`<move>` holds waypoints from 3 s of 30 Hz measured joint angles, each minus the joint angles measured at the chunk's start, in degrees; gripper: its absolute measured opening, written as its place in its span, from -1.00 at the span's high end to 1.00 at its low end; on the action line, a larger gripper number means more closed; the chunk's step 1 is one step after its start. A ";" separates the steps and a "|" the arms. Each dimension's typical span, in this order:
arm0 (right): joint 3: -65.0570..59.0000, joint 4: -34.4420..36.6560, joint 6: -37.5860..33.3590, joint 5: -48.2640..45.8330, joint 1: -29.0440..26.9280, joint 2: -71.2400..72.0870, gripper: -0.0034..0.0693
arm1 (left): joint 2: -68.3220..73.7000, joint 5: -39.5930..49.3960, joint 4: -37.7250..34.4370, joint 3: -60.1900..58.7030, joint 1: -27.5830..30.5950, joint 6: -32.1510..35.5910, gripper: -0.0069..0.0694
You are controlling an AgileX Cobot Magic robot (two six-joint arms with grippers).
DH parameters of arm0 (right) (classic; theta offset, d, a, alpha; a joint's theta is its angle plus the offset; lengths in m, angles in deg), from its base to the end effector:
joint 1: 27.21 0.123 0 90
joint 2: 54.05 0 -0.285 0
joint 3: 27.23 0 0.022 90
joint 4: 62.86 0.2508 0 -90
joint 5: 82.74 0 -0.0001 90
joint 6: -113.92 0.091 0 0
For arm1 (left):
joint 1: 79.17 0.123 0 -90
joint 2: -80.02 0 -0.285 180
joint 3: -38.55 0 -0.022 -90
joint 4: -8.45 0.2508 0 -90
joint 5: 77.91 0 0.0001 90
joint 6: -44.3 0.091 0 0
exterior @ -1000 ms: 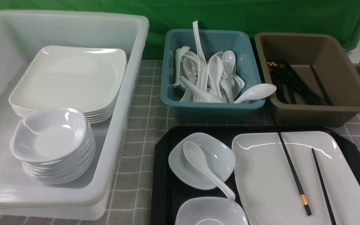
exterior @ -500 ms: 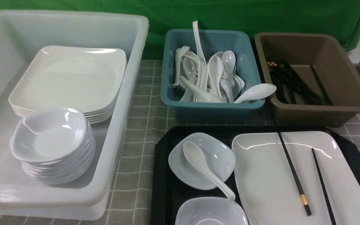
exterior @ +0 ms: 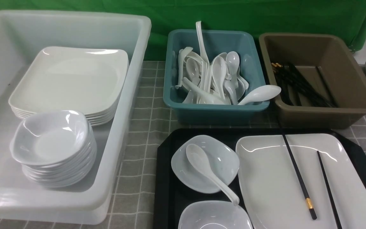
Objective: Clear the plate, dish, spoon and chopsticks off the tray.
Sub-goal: Use the right arm to grab a chopstick from the plate
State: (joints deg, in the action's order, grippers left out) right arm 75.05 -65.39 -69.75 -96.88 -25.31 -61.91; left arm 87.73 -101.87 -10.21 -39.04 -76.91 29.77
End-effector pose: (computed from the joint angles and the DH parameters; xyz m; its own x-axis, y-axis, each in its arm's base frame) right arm 0.0557 0.0009 0.1878 -0.1651 -0.1122 -0.9799 -0.0404 0.9934 -0.1070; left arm 0.0453 0.0136 0.2453 0.4741 -0.5024 -0.7231 0.1113 0.8488 -0.5168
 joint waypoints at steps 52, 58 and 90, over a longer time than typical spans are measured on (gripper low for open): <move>50.77 12.88 1.28 -33.53 16.00 -62.29 0.73 | 63.31 73.77 -1.88 52.41 -27.13 24.71 0.82; 54.28 7.53 1.39 -30.80 16.00 -77.00 0.31 | 70.54 74.06 1.00 56.64 -38.26 22.33 0.82; 55.12 9.19 1.49 -22.21 17.41 -94.77 0.70 | 84.06 70.92 1.75 64.60 -45.31 22.00 0.82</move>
State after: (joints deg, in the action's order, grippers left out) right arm 130.16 -56.20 -68.26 -119.09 -7.90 -156.68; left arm 171.79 -30.95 -8.47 25.56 -122.21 51.76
